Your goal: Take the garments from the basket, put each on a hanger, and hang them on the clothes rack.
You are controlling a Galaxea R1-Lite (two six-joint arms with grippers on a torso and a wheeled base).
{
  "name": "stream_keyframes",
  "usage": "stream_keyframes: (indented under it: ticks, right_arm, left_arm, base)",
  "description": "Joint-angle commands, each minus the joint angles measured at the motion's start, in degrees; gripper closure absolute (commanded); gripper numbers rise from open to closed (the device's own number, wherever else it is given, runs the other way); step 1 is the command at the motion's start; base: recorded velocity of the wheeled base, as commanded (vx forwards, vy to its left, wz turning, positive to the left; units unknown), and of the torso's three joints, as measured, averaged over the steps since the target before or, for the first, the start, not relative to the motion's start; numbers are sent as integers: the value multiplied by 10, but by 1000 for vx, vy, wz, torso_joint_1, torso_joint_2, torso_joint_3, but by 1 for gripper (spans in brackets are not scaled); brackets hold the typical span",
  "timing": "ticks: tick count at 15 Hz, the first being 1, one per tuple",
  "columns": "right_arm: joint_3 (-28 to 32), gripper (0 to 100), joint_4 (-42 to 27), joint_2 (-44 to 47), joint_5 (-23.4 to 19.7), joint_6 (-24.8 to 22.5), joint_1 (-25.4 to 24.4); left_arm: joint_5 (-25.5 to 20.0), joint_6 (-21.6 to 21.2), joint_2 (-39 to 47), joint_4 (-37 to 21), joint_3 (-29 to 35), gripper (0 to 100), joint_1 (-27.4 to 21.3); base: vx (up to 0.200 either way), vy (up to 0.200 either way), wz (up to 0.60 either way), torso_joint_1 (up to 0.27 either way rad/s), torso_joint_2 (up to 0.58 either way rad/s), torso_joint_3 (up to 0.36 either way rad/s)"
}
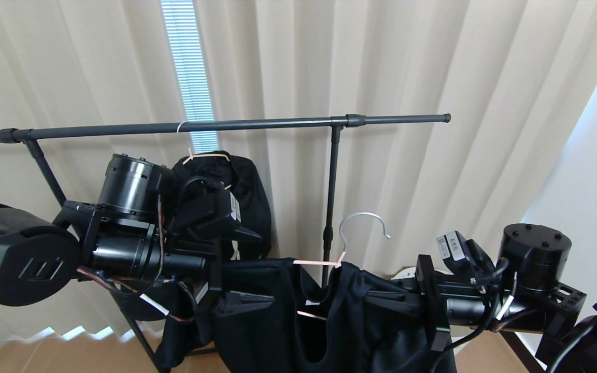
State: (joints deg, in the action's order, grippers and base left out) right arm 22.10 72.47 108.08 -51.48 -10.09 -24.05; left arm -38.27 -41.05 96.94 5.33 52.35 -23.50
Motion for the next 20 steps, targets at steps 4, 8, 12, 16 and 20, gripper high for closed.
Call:
stream_keyframes:
  ticks: [4,8,12,16,20]
  right_arm:
    - [1,100,0,0,0,0,-1]
    - [6,100,0,3,3,0,-1]
    - [15,100,0,4,5,1,2]
    - [14,0,1,6,5,2,10]
    - [13,0,13,5,2,1,40]
  left_arm:
    - [0,0,8,0,-5,100,-2]
    - [0,0,-5,5,-30,100,-2]
    - [0,1,-18,5,-29,100,-1]
    - [-1,2,-23,6,-28,100,13]
    - [-2,4,-38,5,-31,100,50]
  base:
    - [0,0,0,0,0,0]
    - [0,0,0,0,0,0]
    - [0,0,0,0,0,0]
    - [0,0,0,0,0,0]
    - [0,0,0,0,0,0]
